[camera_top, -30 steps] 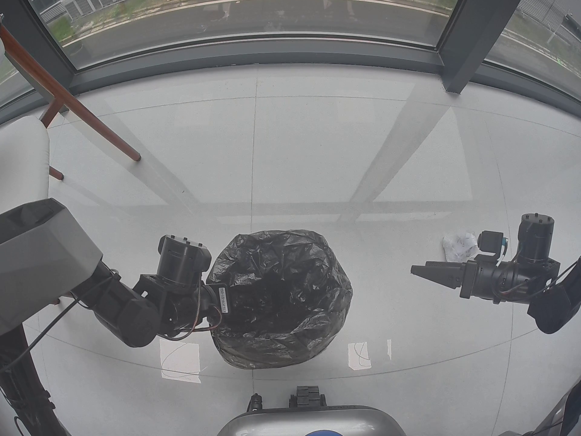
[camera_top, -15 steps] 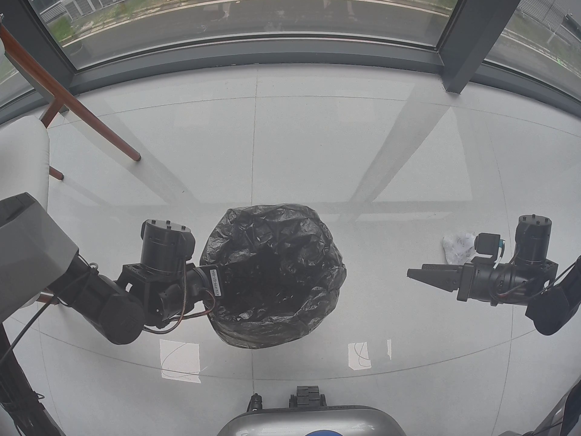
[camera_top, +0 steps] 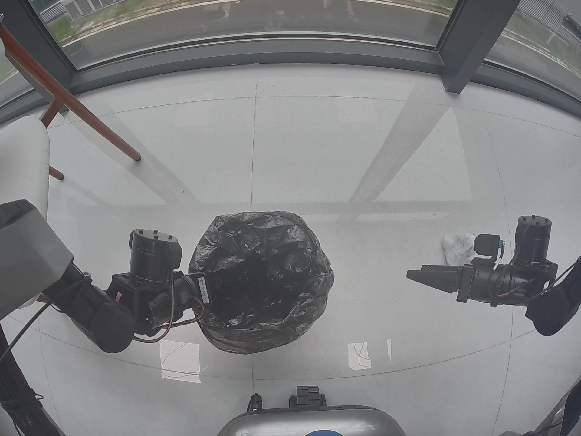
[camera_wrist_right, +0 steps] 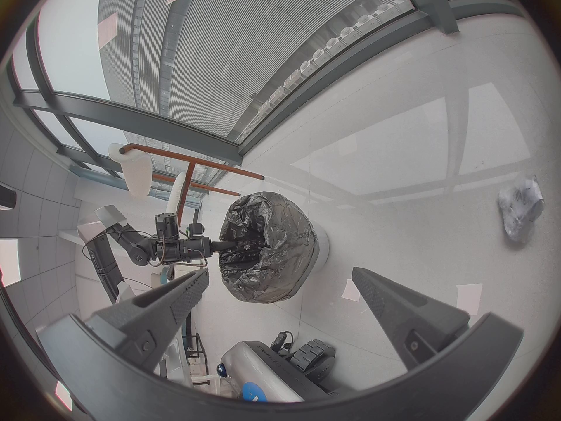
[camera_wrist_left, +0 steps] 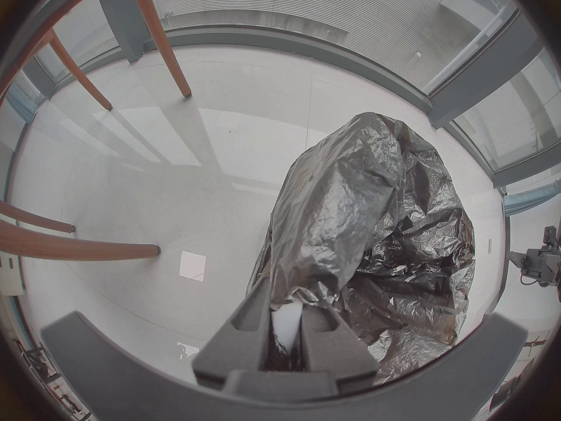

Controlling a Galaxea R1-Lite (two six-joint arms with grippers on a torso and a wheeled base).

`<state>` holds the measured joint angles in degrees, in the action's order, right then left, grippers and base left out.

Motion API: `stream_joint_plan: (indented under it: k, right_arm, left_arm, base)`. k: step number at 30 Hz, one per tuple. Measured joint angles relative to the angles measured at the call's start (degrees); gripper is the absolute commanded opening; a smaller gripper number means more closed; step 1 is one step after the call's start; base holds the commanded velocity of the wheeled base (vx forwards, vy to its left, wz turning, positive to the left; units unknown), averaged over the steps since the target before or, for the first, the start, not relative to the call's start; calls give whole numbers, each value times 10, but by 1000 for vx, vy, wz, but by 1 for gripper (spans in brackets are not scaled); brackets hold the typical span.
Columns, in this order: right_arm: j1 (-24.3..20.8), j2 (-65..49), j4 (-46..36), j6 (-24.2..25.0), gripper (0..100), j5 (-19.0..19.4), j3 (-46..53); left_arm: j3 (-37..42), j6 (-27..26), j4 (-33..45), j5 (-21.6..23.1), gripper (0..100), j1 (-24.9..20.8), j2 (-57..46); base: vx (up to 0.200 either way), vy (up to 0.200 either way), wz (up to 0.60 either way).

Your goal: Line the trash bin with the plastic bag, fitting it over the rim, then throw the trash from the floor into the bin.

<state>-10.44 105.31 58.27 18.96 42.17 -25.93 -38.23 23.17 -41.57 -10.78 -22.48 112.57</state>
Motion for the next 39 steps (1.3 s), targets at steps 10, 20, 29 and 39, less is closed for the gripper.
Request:
stream_joint_plan:
  k: [10,20,29,39]
  right_arm:
    - [-1,-2,0,0,100,0,1]
    - [0,-4,4,0,100,0,10]
    - [0,-4,5,-1,100,0,11]
    - [5,-5,0,-1,100,0,13]
  left_arm:
    - [6,5,-17,5,0,-2,7]
    - [28,2,-66,4,0,-3,24]
    - [33,0,-67,0,100,-5,31]
    - [40,0,-67,7,100,-5,14]
  base:
    - [0,0,0]
    - [0,0,0]
    - [0,0,0]
    - [0,0,0]
